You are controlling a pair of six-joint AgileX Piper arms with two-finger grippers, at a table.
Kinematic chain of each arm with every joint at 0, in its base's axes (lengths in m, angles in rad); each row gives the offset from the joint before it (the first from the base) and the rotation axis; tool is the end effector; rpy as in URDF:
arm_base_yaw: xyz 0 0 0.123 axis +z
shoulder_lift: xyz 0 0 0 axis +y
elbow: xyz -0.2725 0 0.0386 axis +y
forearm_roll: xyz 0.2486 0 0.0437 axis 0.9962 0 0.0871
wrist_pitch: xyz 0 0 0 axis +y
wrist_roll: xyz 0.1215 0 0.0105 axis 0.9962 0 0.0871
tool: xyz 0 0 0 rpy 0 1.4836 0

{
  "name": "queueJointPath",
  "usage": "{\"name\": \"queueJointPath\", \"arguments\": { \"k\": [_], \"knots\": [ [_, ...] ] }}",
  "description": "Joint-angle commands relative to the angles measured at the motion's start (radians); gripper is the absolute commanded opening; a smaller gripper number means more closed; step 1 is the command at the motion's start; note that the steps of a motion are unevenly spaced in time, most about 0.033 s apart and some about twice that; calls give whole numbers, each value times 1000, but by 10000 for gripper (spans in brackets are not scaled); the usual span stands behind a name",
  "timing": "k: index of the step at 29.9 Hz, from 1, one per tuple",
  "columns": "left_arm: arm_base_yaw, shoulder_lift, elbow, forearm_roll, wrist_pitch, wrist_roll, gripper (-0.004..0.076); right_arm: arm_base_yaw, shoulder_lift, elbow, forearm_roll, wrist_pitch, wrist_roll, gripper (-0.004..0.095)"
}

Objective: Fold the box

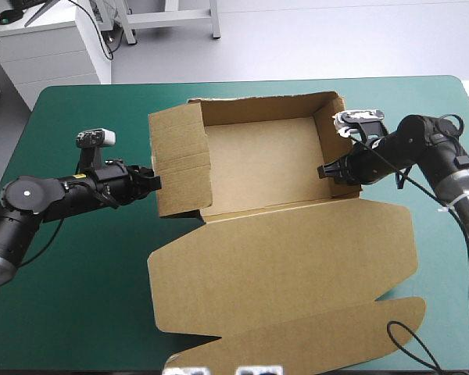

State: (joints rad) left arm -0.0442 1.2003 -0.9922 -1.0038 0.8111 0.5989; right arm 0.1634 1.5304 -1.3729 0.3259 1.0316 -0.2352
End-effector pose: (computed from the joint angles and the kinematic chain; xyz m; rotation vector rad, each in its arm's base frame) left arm 0.2636 -0.0864 0.3251 0.1746 2.1779 -0.8748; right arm 0.3254 0.0876 0.2977 -0.3906 2.6084 0.4019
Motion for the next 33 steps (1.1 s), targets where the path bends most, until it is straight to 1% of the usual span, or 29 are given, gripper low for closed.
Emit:
{"name": "queueJointPath", "arguments": {
  "k": [1, 8, 10, 11, 12, 17, 19, 21, 29, 33],
  "knots": [
    [-7, -22, -35, -82, -1, -1, -8, 21, -41, -30, 48, -54, 8, -12],
    [-7, -22, -37, -113, 26, 1, -6, 28, -41, -30, 46, -64, 16, -12],
    [-7, -22, -37, -133, 34, 6, 20, 28, -41, -30, 46, -62, 16, -12],
    [-7, -22, -37, -143, 42, 24, 46, 28, -41, -30, 44, -62, 16, -12],
    [-7, -22, -37, -156, 56, 48, 90, 28, -41, -30, 44, -62, 16, -12],
    [-7, -22, -55, -217, 92, 41, 361, 28, -41, -30, 24, -47, 11, -12],
    [-7, -22, -65, -229, 95, 37, 439, 28, -41, -30, 14, -38, 11, -12],
    [-7, -22, -72, -230, 96, 26, 454, 28, -41, -30, 6, -36, 13, -11],
    [-7, -22, -73, -224, 109, -6, 454, 28, -41, -30, 1, -36, 26, -12],
    [-7, -22, -73, -227, 80, -8, 453, 28, -41, -30, 1, -35, 26, -11]
  ]
}}
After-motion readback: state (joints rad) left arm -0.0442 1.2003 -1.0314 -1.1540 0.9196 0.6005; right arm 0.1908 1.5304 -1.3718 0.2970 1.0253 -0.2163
